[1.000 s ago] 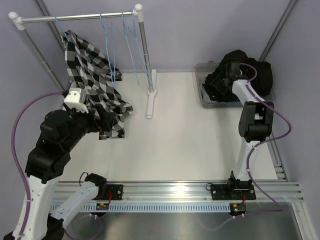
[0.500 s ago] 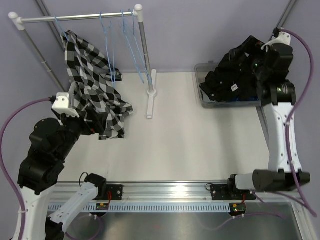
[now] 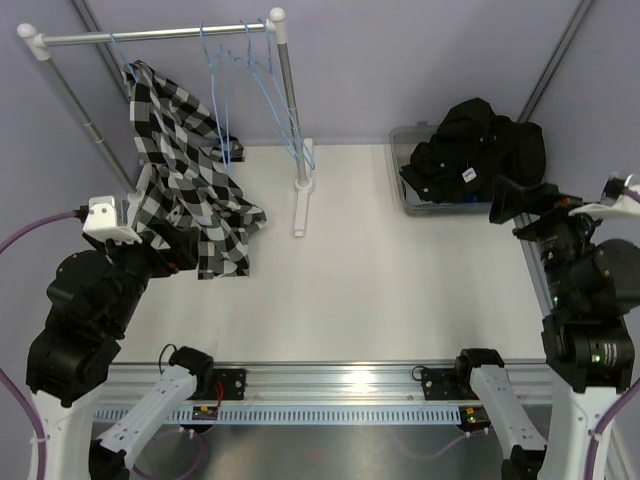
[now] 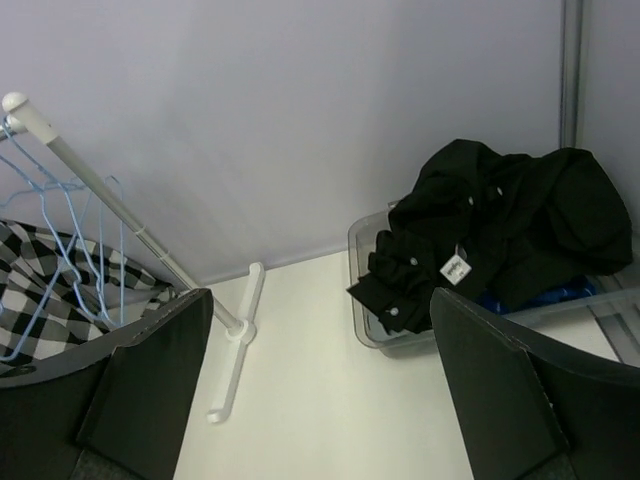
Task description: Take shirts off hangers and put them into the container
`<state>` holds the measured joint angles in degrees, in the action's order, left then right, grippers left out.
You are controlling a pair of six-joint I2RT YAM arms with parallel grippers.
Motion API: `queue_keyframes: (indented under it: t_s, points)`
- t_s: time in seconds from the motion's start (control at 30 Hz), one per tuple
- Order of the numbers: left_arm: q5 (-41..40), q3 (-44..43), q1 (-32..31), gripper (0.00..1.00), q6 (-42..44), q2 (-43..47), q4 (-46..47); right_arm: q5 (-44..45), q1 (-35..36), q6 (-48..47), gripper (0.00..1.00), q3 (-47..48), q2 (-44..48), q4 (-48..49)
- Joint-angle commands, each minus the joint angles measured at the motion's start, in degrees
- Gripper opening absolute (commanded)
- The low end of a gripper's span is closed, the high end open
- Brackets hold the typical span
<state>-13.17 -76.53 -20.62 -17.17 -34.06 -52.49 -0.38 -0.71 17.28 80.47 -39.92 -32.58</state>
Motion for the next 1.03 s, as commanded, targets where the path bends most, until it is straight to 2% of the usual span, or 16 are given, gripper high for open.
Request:
queue_keyframes:
  t_s: [0.0, 0.27, 0.43, 1.0]
  points:
    - [-4.5, -2.9, 0.0, 0.99, -1.2, 1.4, 0.3, 1.0, 0.0, -3.9, 0.99, -2.5, 5.5, -0.6]
    - [-9.0, -1.2, -0.9, 0.99, 2.4, 7.5, -0.2, 4.5, 2.5, -8.4, 1.00, -1.2, 13.5, -4.2]
    - [-9.4, 0.2, -0.9, 0.99, 3.4, 9.6, -0.8, 4.5, 3.2, -9.5, 0.99, 0.1, 14.4, -4.7]
    - [-10.8, 0.5, -0.9, 0.99, 3.7, 8.2, -0.6, 3.0, 3.7, -10.3, 1.00, 0.7, 13.9, -3.3]
